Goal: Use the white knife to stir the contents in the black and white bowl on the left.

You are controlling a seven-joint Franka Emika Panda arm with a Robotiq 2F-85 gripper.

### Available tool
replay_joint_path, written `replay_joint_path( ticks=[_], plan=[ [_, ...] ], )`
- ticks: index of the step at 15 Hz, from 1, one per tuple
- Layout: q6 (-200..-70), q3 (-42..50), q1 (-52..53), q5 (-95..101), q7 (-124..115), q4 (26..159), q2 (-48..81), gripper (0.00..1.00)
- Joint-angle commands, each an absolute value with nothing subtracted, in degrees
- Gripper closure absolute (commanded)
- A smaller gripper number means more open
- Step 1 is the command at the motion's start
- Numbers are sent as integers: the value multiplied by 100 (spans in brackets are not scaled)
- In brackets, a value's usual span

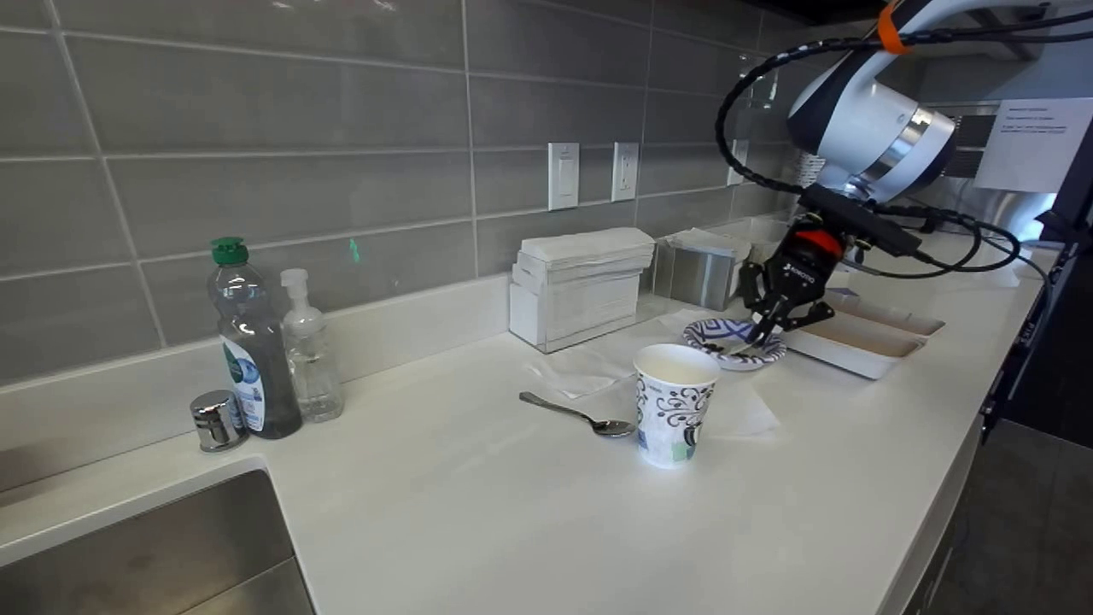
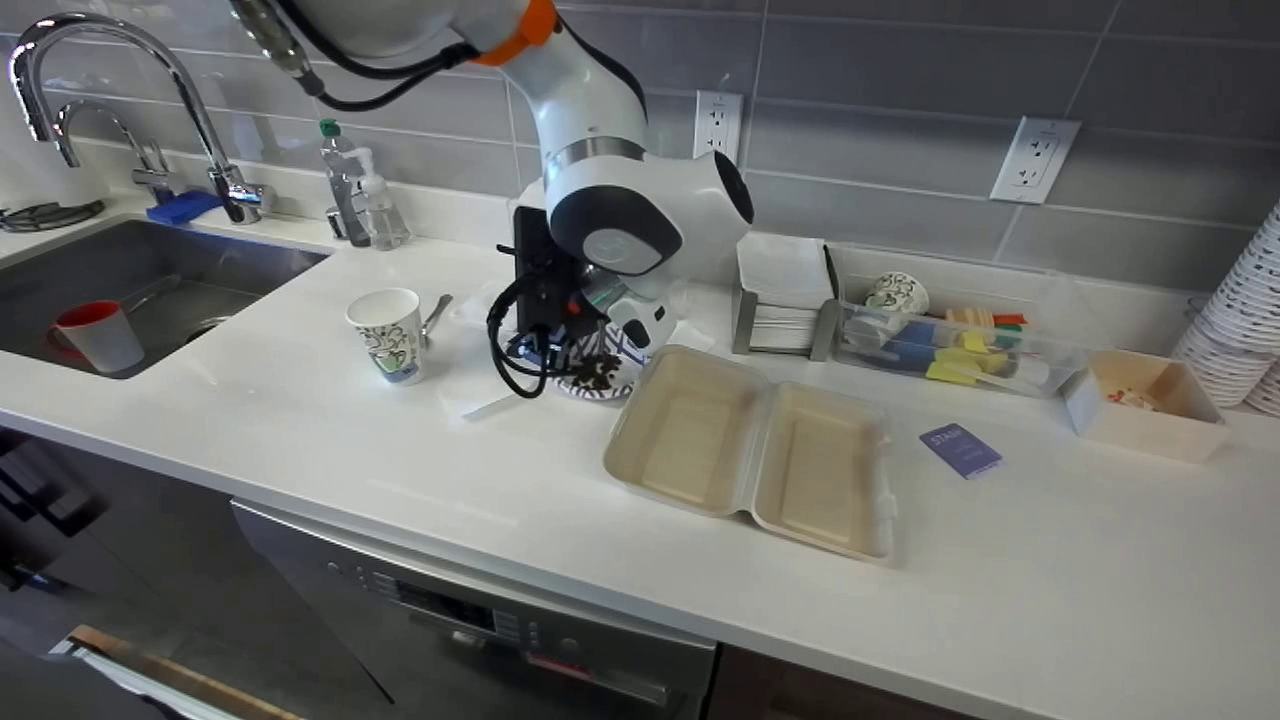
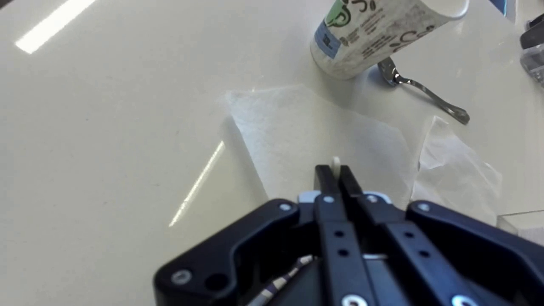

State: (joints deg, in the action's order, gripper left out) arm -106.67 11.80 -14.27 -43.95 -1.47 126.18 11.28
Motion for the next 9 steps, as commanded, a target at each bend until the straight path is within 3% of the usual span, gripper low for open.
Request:
replay_joint_path(
  ticks=[1, 9],
  plan=[
    [-10359, 1327, -1454, -4046, -487, 12706, 973, 99],
    [-10002, 1543, -1492, -3512, -1226, 12677, 738, 99]
  ],
)
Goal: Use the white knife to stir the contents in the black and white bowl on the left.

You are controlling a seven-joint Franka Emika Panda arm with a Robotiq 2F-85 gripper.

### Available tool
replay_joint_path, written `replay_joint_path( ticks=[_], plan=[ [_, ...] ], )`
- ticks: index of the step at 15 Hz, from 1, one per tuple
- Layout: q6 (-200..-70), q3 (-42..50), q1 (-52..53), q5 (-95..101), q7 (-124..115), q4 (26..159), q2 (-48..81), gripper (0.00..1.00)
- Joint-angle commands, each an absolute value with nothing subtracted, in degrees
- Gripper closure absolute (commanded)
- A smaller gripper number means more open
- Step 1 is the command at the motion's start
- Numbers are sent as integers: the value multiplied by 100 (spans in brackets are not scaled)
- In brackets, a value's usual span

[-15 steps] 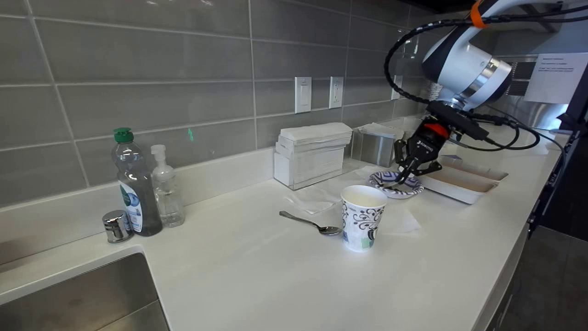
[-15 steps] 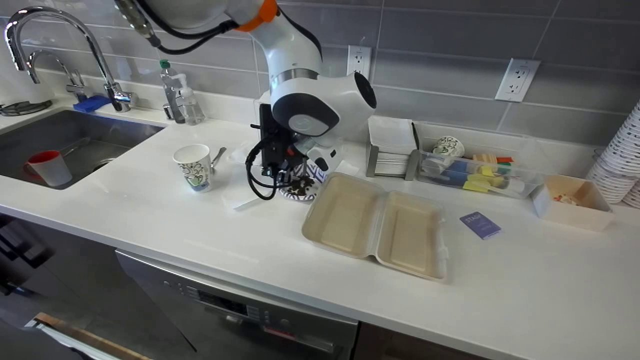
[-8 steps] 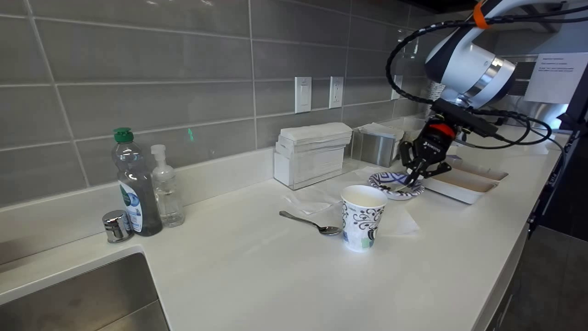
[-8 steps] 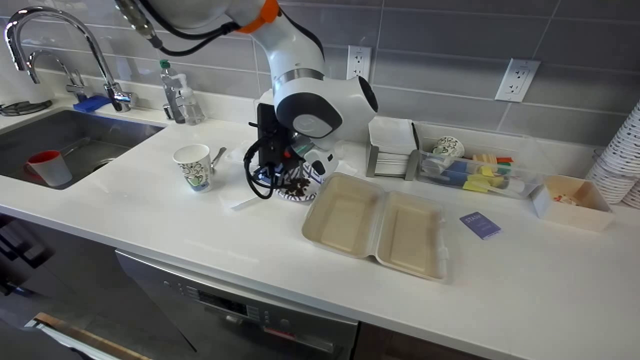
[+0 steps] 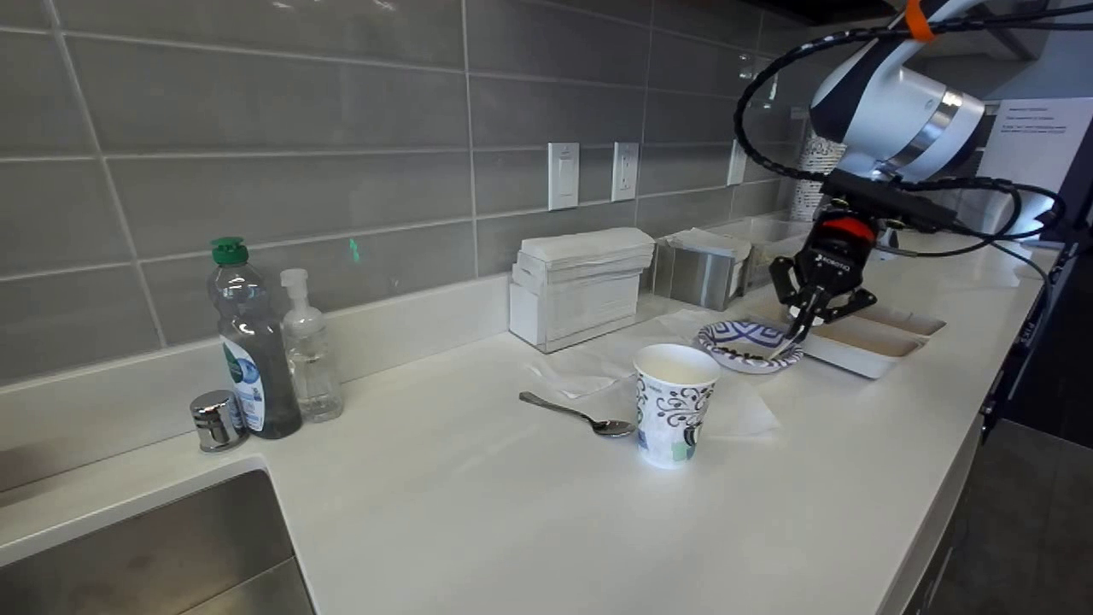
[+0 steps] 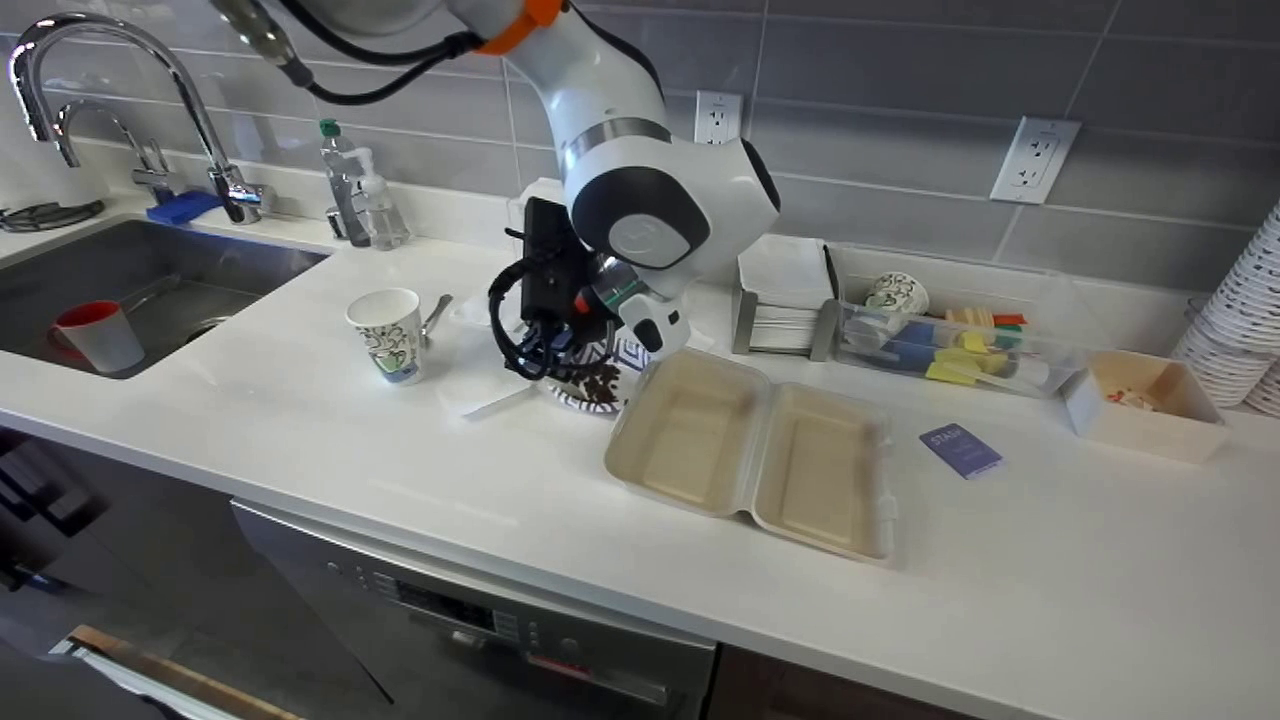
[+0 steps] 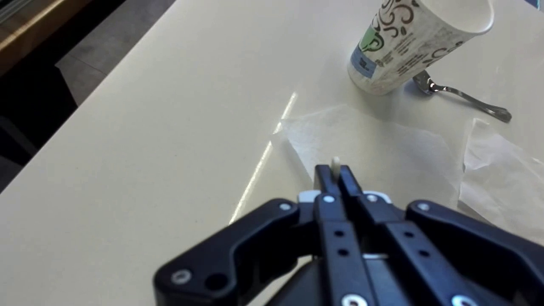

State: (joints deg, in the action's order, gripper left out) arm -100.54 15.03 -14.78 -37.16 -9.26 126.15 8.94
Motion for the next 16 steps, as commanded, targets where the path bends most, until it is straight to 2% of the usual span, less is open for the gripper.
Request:
replay_joint_path(
  ticks=[1, 11, 16],
  plan=[
    [-10141, 1549, -1482, -3492, -1283, 12693, 728, 99],
    [-11642, 1392, -1399, -3761, -908, 12894, 769, 99],
    [-11628, 1256, -1370, -3976, -612, 13040, 525, 99]
  ],
)
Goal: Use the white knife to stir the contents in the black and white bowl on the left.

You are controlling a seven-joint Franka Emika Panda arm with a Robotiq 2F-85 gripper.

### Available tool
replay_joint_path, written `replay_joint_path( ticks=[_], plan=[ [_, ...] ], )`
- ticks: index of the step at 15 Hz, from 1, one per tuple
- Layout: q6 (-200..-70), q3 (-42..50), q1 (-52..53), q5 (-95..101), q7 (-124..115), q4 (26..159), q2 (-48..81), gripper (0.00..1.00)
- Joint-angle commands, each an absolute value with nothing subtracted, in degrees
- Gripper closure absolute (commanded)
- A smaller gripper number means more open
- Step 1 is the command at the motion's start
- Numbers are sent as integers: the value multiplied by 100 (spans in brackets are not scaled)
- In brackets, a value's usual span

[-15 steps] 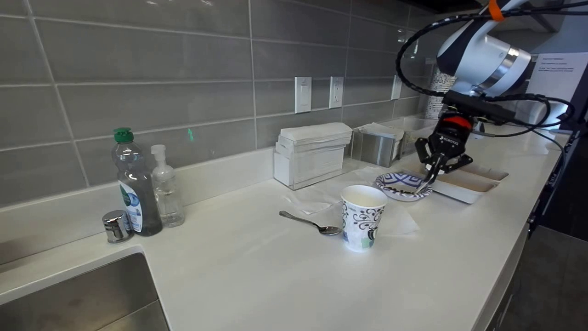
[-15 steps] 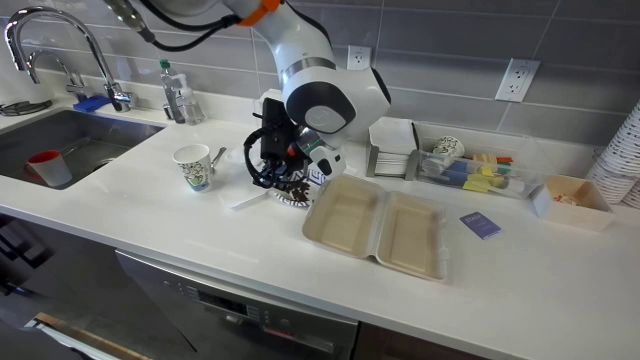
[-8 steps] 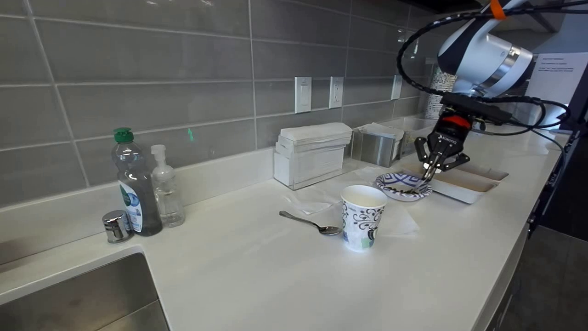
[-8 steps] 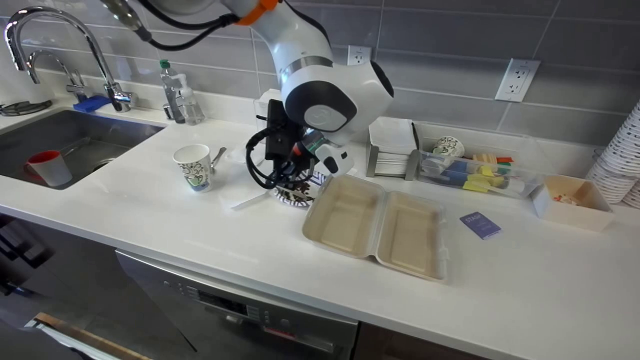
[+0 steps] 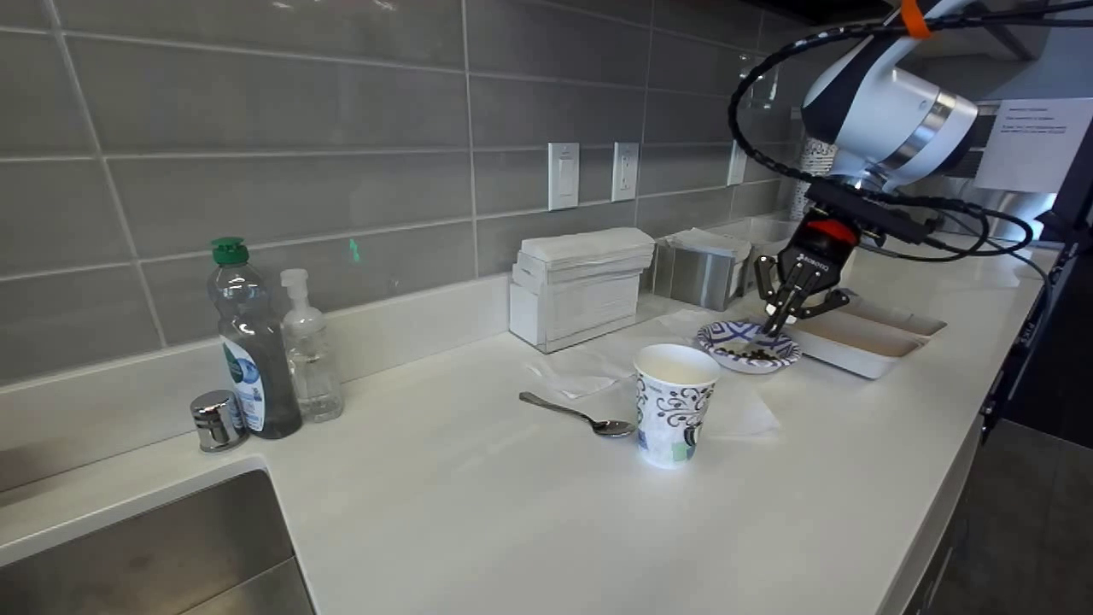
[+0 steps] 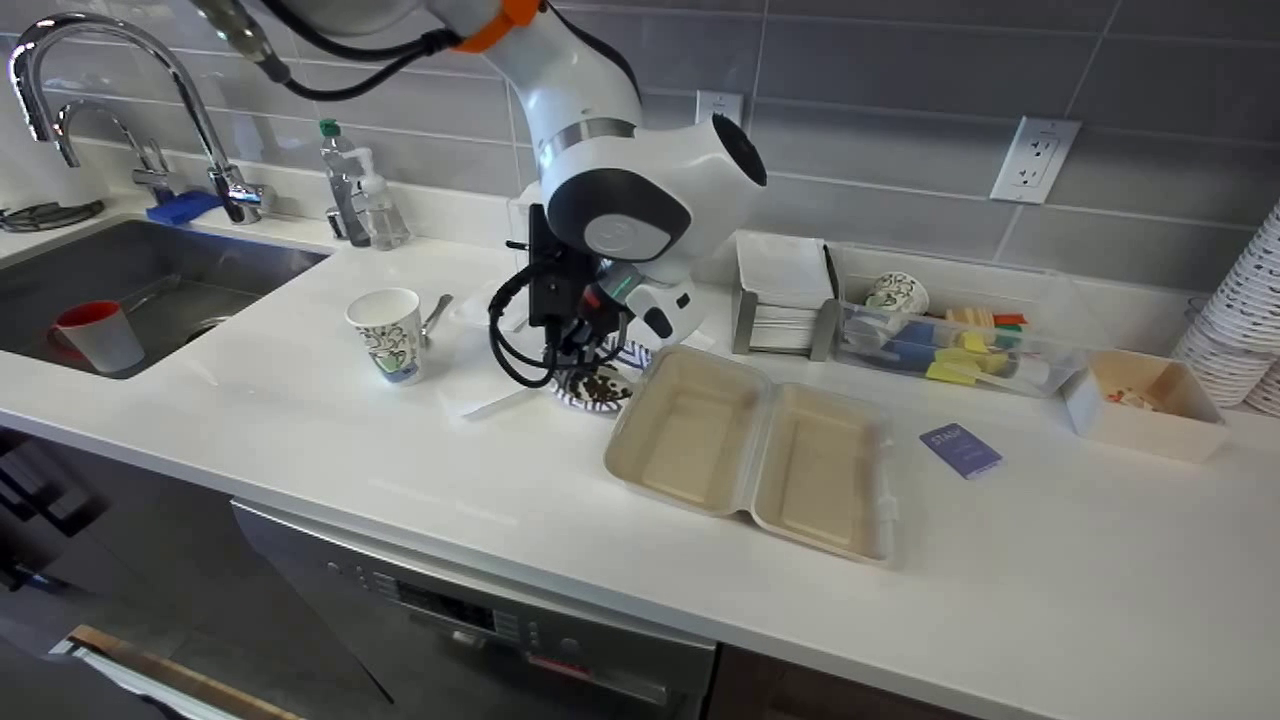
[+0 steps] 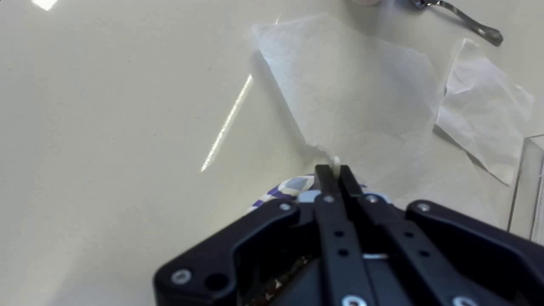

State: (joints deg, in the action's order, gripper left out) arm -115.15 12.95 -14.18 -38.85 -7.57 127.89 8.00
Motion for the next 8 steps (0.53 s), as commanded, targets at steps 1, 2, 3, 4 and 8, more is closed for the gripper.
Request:
replay_joint_path(
  ticks=[1, 2, 3, 4, 8],
  plan=[
    [-11525, 1254, -1369, -3887, -638, 13085, 371, 99],
    [-11488, 1251, -1360, -3788, -662, 13151, 200, 99],
    [-11437, 1246, -1354, -3717, -638, 13235, -6, 99],
    [-11446, 1235, -1329, -3614, -606, 13337, -233, 99],
    [-11431, 1065, -1153, -3405, -183, 13769, -1112, 99]
  ],
)
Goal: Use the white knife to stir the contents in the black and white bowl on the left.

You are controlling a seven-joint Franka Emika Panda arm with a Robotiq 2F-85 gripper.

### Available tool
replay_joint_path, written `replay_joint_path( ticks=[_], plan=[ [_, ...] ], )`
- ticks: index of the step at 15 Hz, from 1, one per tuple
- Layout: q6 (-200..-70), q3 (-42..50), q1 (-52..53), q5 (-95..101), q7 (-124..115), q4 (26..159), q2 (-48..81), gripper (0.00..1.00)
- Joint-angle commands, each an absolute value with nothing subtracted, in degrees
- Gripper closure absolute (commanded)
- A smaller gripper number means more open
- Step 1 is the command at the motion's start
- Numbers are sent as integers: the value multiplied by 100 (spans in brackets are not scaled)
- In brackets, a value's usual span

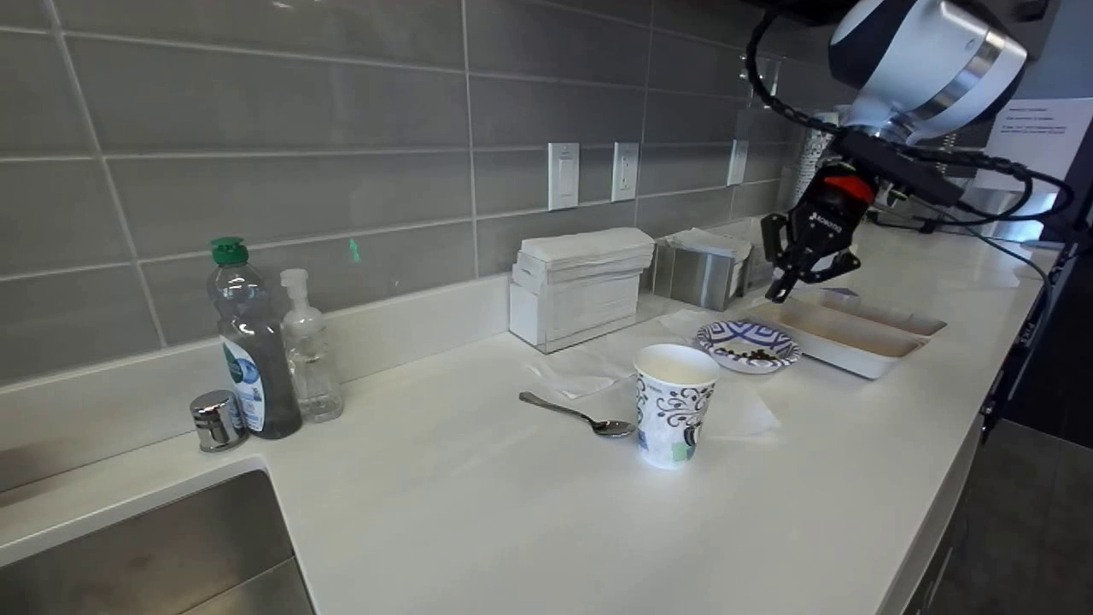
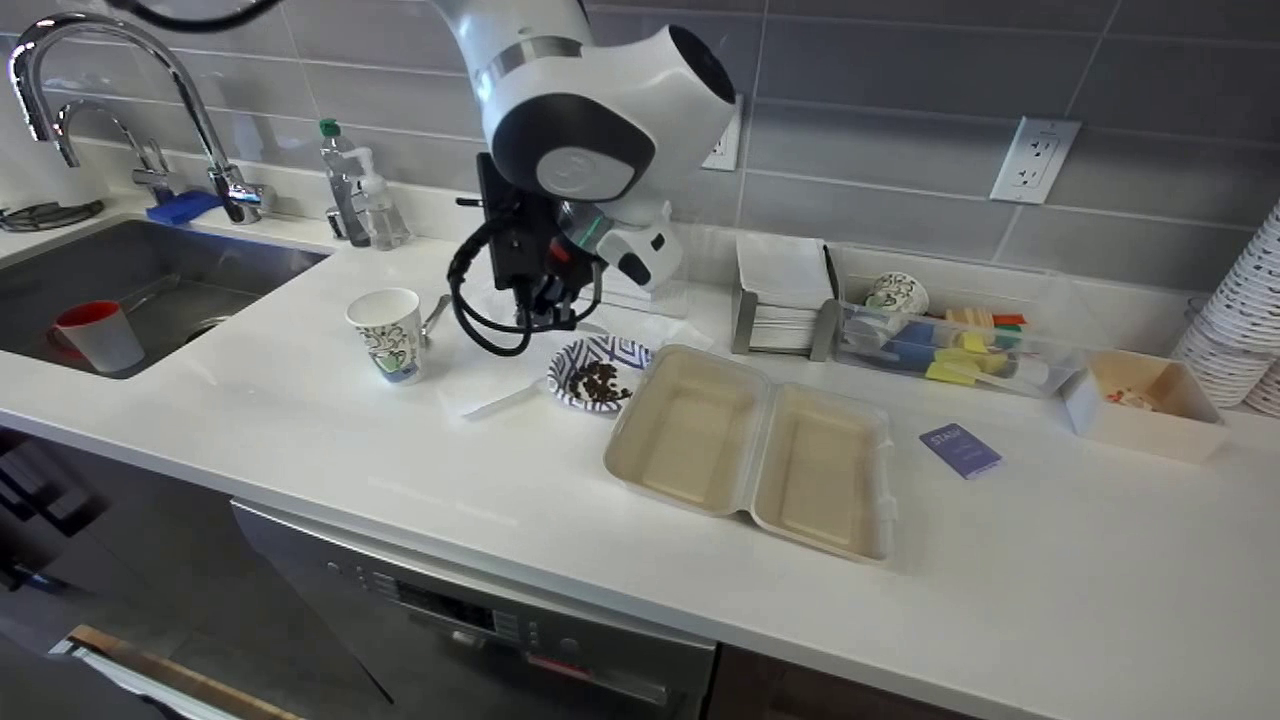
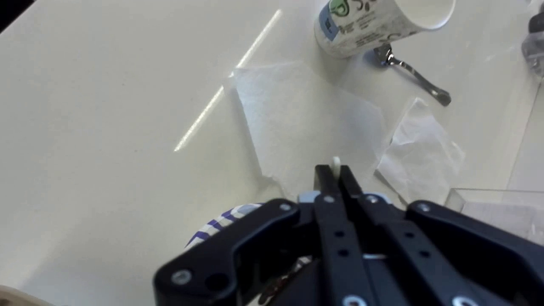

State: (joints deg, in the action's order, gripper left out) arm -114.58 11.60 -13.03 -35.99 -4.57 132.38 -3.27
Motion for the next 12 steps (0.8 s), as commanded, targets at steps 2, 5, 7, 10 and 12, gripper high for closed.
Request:
replay_joint_path(
  ticks=[2, 5, 7, 10, 12],
  plan=[
    [-11489, 916, -982, -3393, 157, 13949, -1366, 99],
    [-11386, 751, -707, -3493, 534, 14012, -1351, 99],
    [-11449, 785, -743, -3488, 256, 13875, -1317, 95],
    [-11449, 826, -759, -3490, 248, 13850, -1314, 99],
    [-11852, 813, -680, -3652, 646, 13834, -1073, 99]
  ],
)
